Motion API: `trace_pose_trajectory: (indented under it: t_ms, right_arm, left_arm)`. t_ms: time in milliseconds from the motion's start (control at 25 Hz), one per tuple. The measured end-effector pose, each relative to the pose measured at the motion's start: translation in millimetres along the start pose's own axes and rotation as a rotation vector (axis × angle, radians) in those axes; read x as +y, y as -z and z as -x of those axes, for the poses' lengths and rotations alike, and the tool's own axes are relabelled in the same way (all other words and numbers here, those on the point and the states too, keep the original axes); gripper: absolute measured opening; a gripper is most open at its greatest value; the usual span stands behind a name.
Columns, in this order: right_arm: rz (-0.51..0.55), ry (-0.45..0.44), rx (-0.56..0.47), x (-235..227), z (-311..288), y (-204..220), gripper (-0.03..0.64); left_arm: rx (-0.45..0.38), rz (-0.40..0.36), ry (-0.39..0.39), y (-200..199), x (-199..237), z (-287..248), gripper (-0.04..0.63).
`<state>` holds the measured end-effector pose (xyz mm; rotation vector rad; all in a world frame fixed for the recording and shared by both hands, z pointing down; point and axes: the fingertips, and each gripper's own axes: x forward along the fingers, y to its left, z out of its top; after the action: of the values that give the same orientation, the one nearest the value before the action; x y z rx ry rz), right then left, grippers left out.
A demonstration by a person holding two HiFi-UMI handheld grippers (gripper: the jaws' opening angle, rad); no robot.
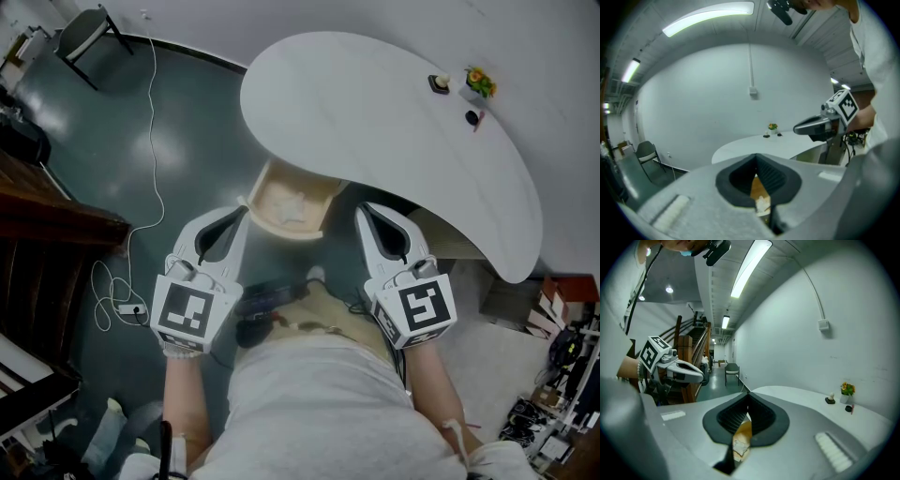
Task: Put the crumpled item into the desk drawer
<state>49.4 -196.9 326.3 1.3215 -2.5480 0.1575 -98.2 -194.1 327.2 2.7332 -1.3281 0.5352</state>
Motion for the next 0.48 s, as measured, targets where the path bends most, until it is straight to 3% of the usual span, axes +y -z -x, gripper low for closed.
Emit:
trace_pose_trajectory:
  t_ms: [480]
  right_arm:
    - [0.002,-0.008,0.003,4.2,0.2,-0.2,0.005]
  left_arm:
    - [0.005,0.008,0.013,-0.9,-2.1,-1.1,-0.003]
